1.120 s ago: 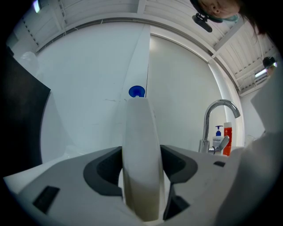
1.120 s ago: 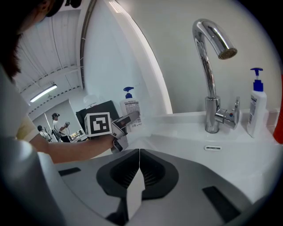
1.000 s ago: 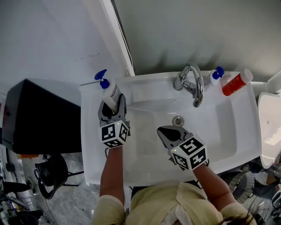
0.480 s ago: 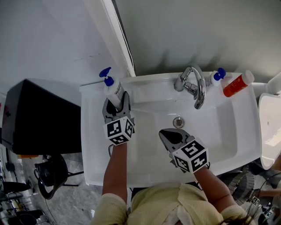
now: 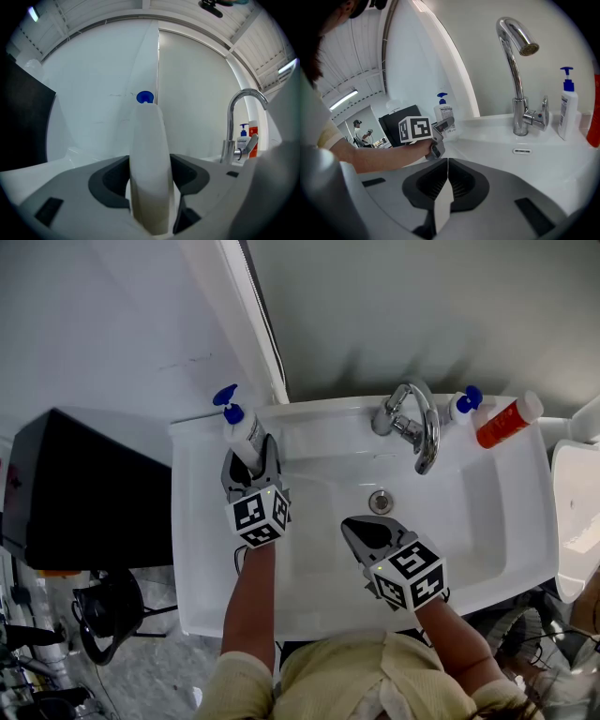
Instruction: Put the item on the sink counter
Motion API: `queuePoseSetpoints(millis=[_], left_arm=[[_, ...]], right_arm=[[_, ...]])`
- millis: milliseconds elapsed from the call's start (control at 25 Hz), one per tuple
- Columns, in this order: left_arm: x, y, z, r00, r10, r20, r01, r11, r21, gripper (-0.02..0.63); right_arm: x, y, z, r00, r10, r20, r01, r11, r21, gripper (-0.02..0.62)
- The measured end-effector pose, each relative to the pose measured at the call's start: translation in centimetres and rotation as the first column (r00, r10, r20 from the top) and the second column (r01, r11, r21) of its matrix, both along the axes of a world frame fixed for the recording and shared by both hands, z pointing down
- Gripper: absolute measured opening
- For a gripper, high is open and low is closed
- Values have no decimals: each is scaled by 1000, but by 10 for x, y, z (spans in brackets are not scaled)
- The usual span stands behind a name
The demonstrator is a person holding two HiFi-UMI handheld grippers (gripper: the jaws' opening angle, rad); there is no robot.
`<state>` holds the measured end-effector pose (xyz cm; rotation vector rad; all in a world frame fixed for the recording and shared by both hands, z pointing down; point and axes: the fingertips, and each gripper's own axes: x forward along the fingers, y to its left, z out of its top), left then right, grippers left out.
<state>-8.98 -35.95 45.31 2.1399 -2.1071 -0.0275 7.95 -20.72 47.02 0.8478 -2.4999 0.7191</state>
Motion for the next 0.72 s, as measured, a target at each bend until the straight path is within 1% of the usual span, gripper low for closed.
queuePoseSetpoints(millis=[160,320,600,720], left_arm=[[1,-3,3,1000,-6,12,6,1000,5,290],[2,-4,2,1000,-15,18,14,1000,26,290],[1,-9,7,997,-36,64,34,999,28,290],[3,-11,6,998,-35,61,33,999,38,290]], right_arm=[[3,-1,1,1000,6,-6,-6,1000,1,26],[5,-1,2,1000,11,-9,-11,1000,0,26],[4,-1,3,1000,10,-11,-10,1000,-8,26],[4,-1,4,1000,8,-13,-8,1000,-10,26]])
